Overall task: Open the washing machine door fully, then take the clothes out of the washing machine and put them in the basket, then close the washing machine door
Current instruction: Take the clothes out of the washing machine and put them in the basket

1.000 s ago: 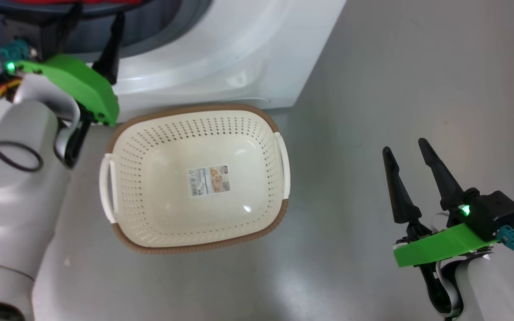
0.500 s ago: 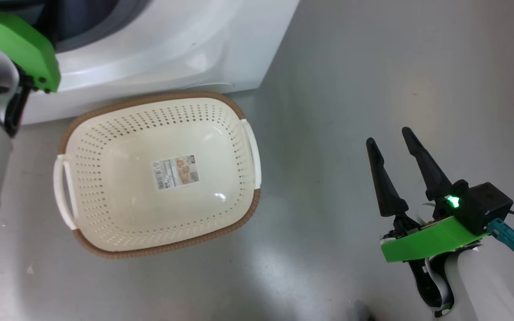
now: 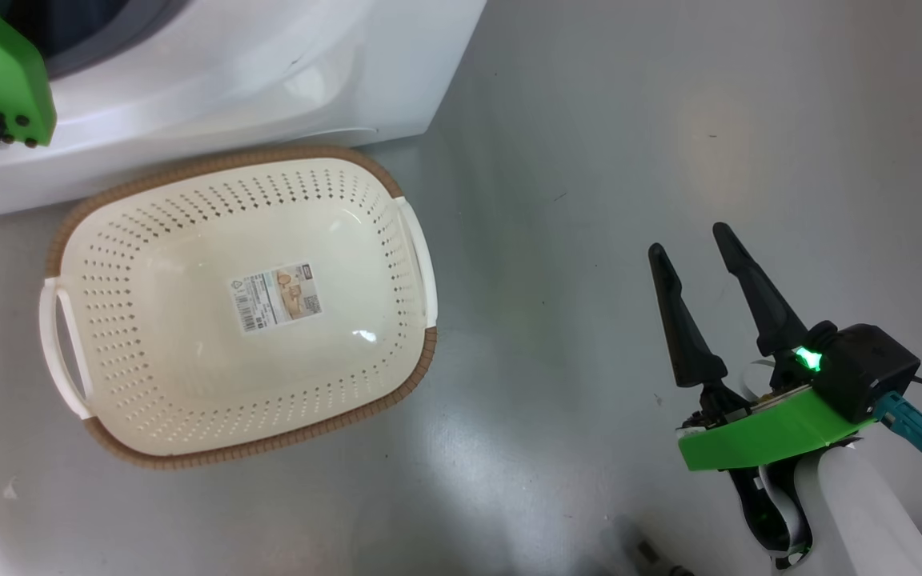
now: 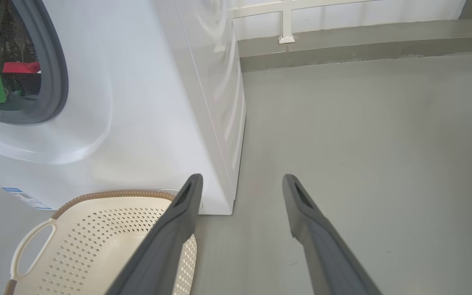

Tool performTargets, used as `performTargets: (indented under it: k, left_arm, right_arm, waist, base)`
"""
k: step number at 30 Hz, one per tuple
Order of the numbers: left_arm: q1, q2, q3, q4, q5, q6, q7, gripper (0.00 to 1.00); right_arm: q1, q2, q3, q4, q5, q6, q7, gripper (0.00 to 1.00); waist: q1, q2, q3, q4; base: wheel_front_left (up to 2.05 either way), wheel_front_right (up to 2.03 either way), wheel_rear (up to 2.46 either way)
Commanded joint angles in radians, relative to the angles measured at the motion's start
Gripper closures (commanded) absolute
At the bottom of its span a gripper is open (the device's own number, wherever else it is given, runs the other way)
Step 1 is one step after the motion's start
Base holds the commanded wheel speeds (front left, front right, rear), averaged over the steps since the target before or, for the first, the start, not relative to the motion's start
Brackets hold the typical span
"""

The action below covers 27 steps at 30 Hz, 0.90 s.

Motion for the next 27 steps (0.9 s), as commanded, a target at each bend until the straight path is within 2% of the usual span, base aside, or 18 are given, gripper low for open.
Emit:
performTargets:
  k: [1,2,4,5,8,17,23,27]
  left_arm:
    - [-0.036,0.052,0.005,-0.004,-0.008,0.002,0.001,0.00]
    - [-0.037,0.052,0.000,0.000,-0.010,0.002,0.005,0.00]
    - [-0.038,0.052,-0.009,0.005,-0.015,0.002,0.006,0.29]
    - [-0.038,0.052,-0.012,0.007,-0.018,0.002,0.005,0.57]
    - [-0.038,0.050,-0.020,0.012,-0.029,0.002,-0.002,1.00]
    - [-0.020,0.029,-0.005,0.005,-0.095,0.002,-0.053,1.00]
    - [0.040,0.007,0.075,-0.050,-0.178,0.002,-0.080,1.00]
    - [0.111,0.012,0.168,-0.159,-0.175,0.009,-0.081,1.00]
  right_arm:
    - [-0.004,-0.003,0.021,-0.027,0.015,0.006,-0.006,0.00]
    - [-0.005,-0.003,0.021,-0.027,0.016,0.006,-0.006,0.00]
    - [-0.007,-0.003,0.022,-0.028,0.017,0.006,-0.006,0.00]
    - [-0.007,-0.003,0.022,-0.029,0.018,0.006,-0.006,0.00]
    - [-0.008,-0.003,0.024,-0.032,0.019,0.006,-0.006,0.00]
    - [-0.010,-0.003,0.010,-0.033,0.014,0.006,-0.006,0.00]
    - [-0.011,-0.003,-0.001,-0.022,0.005,0.006,-0.006,0.00]
    - [-0.012,-0.003,-0.014,-0.021,-0.001,0.006,-0.006,0.00]
  waist:
    - [0.0000,-0.0001,0.003,-0.004]
    - [0.0000,-0.0001,0.003,-0.005]
    - [0.0000,-0.0001,0.001,-0.006]
    - [0.0000,-0.0001,0.001,-0.006]
    - [0.0000,-0.0001,-0.002,-0.006]
    - [0.0000,-0.0001,-0.015,0.014]
    - [0.0000,-0.0001,-0.053,0.049]
    - [0.0000,-0.0001,-0.075,0.076]
  base:
    - [0.00,0.00,0.00]
    - [0.00,0.00,0.00]
    - [0.00,0.00,0.00]
    - [0.00,0.00,0.00]
    - [0.00,0.00,0.00]
    - [0.00,0.00,0.00]
    - [0.00,0.00,0.00]
    - [0.00,0.00,0.00]
